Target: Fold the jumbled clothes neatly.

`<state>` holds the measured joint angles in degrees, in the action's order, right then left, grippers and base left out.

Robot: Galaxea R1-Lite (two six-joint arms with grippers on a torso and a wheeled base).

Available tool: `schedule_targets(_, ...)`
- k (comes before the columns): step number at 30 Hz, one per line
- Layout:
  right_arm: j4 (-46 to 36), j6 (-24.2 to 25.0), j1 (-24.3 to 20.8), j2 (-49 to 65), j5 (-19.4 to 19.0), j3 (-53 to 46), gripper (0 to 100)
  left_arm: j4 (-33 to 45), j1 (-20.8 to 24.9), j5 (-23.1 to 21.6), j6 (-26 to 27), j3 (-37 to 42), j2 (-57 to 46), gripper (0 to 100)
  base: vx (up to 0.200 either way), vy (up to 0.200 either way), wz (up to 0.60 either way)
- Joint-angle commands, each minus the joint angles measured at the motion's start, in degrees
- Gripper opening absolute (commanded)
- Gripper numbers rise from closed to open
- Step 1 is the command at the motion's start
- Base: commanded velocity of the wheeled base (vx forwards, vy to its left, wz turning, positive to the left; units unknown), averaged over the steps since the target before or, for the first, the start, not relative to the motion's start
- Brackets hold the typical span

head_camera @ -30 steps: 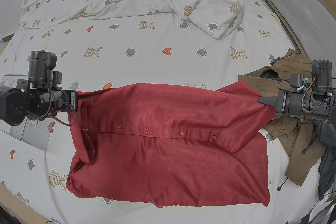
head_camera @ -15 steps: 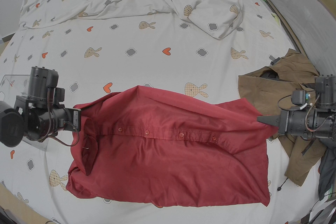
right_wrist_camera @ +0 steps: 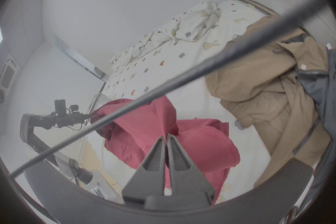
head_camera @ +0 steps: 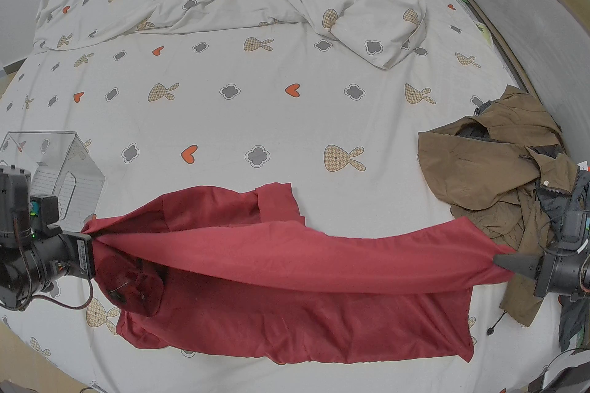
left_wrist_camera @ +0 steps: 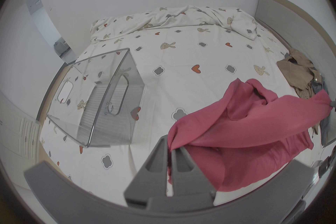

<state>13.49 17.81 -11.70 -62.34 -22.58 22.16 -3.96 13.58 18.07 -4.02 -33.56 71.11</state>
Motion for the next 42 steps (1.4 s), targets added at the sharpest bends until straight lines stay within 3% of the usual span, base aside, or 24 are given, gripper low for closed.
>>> schedule_targets(1,-0.5,0.0,0.0,3.2,-0.2,-4.1,0,0.4,-0.6,0.0,-0.1,3.2,-2.8,0,0.000,0.000,0.00)
schedule_targets(5,-0.7,-0.1,-1.2,-1.9,0.1,-5.6,0,0.1,0.7,-0.2,0.0,6.0,2.6,0,0.000,0.000,0.00)
schedule_targets(12,-0.7,-0.1,-6.8,-8.6,0.6,-5.8,0,-0.2,7.3,-0.2,-1.0,7.9,10.6,0,0.000,0.000,0.00)
schedule_targets(20,-2.9,-0.6,-7.7,-10.6,0.7,-6.3,0,-0.3,10.4,0.0,-3.7,8.0,15.7,0,0.000,0.000,0.00)
schedule_targets(21,-2.9,-0.6,-7.7,-10.5,0.7,-6.3,100,-0.3,10.5,0.0,-3.7,7.9,15.8,100,0.000,0.000,0.00)
schedule_targets(30,-2.5,-0.6,-6.1,-10.0,2.0,-3.8,100,-1.5,10.1,0.3,-3.7,0.9,10.5,100,0.000,0.000,0.00)
schedule_targets(36,-2.4,-0.4,-6.6,-10.9,3.1,0.3,100,-0.4,10.5,-0.1,-1.4,-12.9,11.2,100,0.000,0.000,0.00)
schedule_targets(42,-2.4,-0.4,-6.5,-11.0,3.0,1.1,100,-0.9,12.0,-0.8,-1.2,-14.1,13.3,100,0.000,0.000,0.00)
